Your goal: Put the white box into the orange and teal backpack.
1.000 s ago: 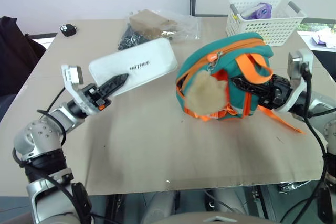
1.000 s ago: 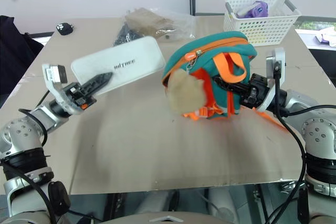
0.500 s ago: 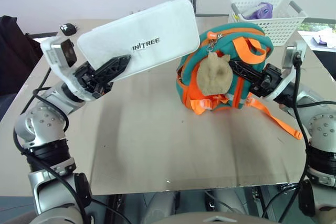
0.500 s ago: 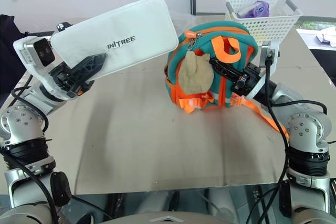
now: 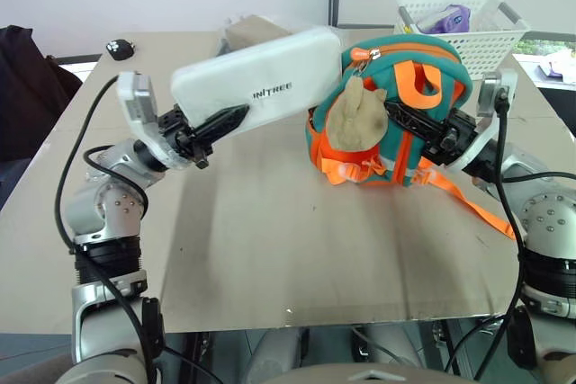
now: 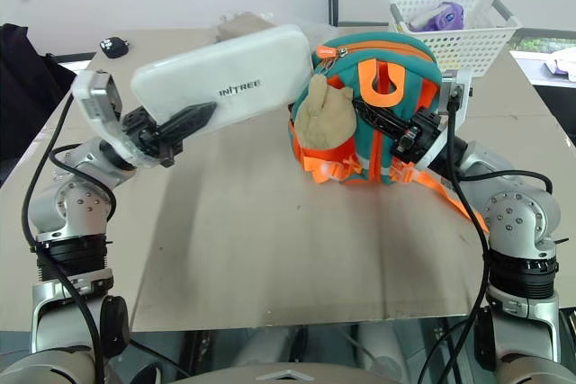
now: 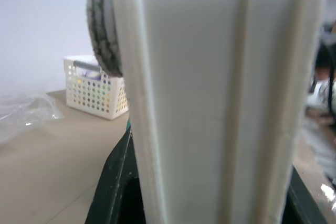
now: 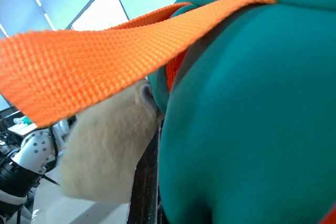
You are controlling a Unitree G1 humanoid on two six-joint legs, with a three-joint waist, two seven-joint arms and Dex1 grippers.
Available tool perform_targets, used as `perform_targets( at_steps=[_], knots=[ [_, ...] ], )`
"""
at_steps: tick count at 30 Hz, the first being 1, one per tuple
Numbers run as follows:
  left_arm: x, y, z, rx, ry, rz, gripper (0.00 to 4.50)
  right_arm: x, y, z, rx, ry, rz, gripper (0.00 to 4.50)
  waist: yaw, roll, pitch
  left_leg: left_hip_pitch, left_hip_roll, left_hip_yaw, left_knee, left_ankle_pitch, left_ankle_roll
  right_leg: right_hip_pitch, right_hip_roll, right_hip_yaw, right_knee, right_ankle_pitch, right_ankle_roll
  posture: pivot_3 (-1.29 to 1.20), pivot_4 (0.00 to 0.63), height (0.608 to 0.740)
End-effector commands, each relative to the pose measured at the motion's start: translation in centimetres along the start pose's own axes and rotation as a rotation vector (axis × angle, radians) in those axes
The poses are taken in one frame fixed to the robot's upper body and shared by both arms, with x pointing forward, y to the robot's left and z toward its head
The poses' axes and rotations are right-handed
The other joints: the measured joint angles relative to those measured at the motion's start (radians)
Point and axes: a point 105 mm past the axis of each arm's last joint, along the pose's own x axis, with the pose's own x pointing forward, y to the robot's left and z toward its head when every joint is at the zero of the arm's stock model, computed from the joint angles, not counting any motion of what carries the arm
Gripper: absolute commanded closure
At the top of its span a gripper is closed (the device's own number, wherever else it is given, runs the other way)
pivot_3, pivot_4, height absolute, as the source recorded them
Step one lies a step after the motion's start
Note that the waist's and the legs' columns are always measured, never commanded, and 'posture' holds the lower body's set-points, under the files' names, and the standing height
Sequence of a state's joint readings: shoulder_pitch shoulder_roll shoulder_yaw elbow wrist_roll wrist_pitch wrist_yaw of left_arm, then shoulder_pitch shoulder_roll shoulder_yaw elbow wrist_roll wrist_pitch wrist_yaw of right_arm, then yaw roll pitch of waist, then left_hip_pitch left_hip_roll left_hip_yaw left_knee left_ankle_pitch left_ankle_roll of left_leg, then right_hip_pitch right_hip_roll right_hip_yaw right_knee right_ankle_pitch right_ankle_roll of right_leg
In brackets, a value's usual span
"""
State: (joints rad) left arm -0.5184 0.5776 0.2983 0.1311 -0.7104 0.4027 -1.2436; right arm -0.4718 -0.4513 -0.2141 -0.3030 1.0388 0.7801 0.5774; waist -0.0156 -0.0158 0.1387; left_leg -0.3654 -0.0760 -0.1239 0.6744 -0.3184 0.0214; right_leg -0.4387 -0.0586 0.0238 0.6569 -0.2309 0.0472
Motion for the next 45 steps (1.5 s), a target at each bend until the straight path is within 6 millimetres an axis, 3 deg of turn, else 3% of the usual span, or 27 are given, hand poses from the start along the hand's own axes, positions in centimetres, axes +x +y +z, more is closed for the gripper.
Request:
perform_targets(
  at_steps=[1, 6, 10, 17, 20, 22, 23, 25, 27, 30, 34, 38, 42, 45],
  knots=[
    [0.4, -0.2, 0.0, 0.106, 0.081, -0.070, 3.42, -0.1, 0.9, 1.5, -0.052, -0.046, 0.021, 4.37, 0.000, 0.000, 0.000, 0.000, 0.000, 0.000, 0.000, 0.000, 0.000, 0.000, 0.000, 0.000, 0.000, 0.000, 0.000, 0.00, 0.150, 0.740],
    [1.9, 1.6, -2.2, 0.186, 0.222, -0.081, 3.42, -0.1, 1.0, 1.3, -0.053, -0.046, 0.017, 4.37, 0.004, 0.000, 0.000, 0.000, 0.000, -0.001, 0.001, 0.000, 0.000, 0.000, 0.000, -0.003, 0.000, 0.000, 0.000, 0.00, 0.150, 0.740],
    [5.6, 2.7, -3.4, 0.185, 0.291, -0.082, 3.42, 0.2, 1.0, 1.1, -0.057, -0.048, 0.019, 4.37, 0.004, 0.000, 0.000, -0.003, -0.001, -0.004, 0.004, 0.000, 0.000, 0.000, -0.001, -0.006, 0.000, 0.000, 0.000, 0.00, 0.150, 0.740],
    [12.8, 1.6, -3.3, 0.197, 0.264, -0.205, 3.42, 0.5, 1.2, 0.7, -0.056, -0.050, 0.023, 4.37, -0.001, 0.000, 0.000, -0.007, -0.004, -0.007, 0.009, 0.000, 0.001, 0.000, -0.003, -0.009, 0.002, 0.000, 0.000, 0.00, 0.150, 0.740],
    [15.2, 0.3, -4.3, 0.193, 0.280, -0.273, 1.96, 0.8, 1.5, 0.4, -0.059, -0.054, 0.024, 4.40, -0.001, 0.000, 0.000, -0.009, -0.005, -0.008, 0.010, 0.000, 0.001, -0.001, -0.003, -0.010, 0.002, 0.000, 0.000, 0.00, 0.150, 0.740],
    [15.1, 0.8, -4.0, 0.174, 0.239, -0.229, 1.12, 0.8, 1.7, 0.3, -0.063, -0.058, 0.019, 4.40, -0.005, 0.000, 0.000, -0.012, -0.006, -0.008, 0.011, 0.000, 0.001, -0.005, -0.004, -0.010, 0.004, 0.000, 0.000, 0.00, 0.150, 0.740],
    [14.7, 1.2, -3.6, 0.141, 0.211, -0.204, 0.48, 0.8, 1.7, 0.3, -0.067, -0.060, 0.015, 4.40, -0.008, 0.000, 0.000, -0.014, -0.006, -0.008, 0.012, 0.000, 0.001, -0.007, -0.004, -0.009, 0.004, 0.000, 0.001, 0.00, 0.150, 0.740],
    [13.6, 1.6, -2.6, 0.077, 0.153, -0.173, 0.11, 0.7, 1.8, 0.3, -0.078, -0.063, 0.004, 4.40, -0.018, 0.000, 0.000, -0.014, -0.006, -0.009, 0.012, 0.000, 0.001, -0.007, -0.004, -0.009, 0.005, 0.000, 0.001, 0.00, 0.150, 0.740],
    [11.9, 1.5, -1.0, -0.006, 0.077, -0.166, 0.11, 0.4, 1.7, 0.4, -0.086, -0.070, -0.013, 4.40, -0.030, 0.000, 0.000, -0.014, -0.006, -0.009, 0.012, 0.000, 0.001, -0.008, -0.004, -0.008, 0.006, 0.000, 0.001, 0.00, 0.150, 0.740],
    [8.7, 0.6, 3.0, -0.107, -0.060, -0.149, 0.11, 0.1, 1.5, 0.2, -0.093, -0.076, -0.041, 4.40, -0.041, 0.000, 0.000, -0.014, -0.005, -0.011, 0.012, 0.000, 0.001, -0.008, -0.004, -0.006, 0.006, 0.000, 0.001, 0.00, 0.150, 0.740],
    [7.3, -2.5, 5.3, -0.198, -0.110, -0.206, 0.11, 0.2, 1.5, -0.1, -0.092, -0.074, -0.049, 4.40, -0.029, 0.000, 0.000, -0.015, -0.005, -0.012, 0.013, 0.000, 0.000, -0.007, -0.004, -0.007, 0.005, 0.000, 0.001, 0.00, 0.150, 0.740],
    [7.2, -5.9, 4.0, -0.216, -0.001, -0.275, 0.11, 0.4, 1.4, -0.3, -0.089, -0.075, -0.051, 4.40, -0.021, 0.000, -0.001, -0.014, -0.007, -0.012, 0.014, 0.000, 0.000, -0.006, -0.006, -0.008, 0.005, 0.000, 0.001, 0.00, 0.150, 0.740],
    [8.6, -5.6, 2.2, -0.173, 0.075, -0.184, 0.11, 0.8, 1.4, -0.4, -0.085, -0.073, -0.044, 4.40, -0.022, 0.000, -0.001, -0.014, -0.007, -0.012, 0.013, 0.000, 0.000, -0.006, -0.005, -0.008, 0.005, 0.000, 0.001, 0.00, 0.150, 0.740],
    [10.8, -5.5, 0.6, -0.144, 0.102, -0.110, 0.11, 1.1, 1.6, -0.6, -0.082, -0.070, -0.032, 4.40, -0.022, 0.001, -0.001, -0.013, -0.007, -0.011, 0.013, 0.000, 0.000, -0.006, -0.005, -0.007, 0.005, 0.000, 0.001, 0.00, 0.150, 0.740]
  ],
)
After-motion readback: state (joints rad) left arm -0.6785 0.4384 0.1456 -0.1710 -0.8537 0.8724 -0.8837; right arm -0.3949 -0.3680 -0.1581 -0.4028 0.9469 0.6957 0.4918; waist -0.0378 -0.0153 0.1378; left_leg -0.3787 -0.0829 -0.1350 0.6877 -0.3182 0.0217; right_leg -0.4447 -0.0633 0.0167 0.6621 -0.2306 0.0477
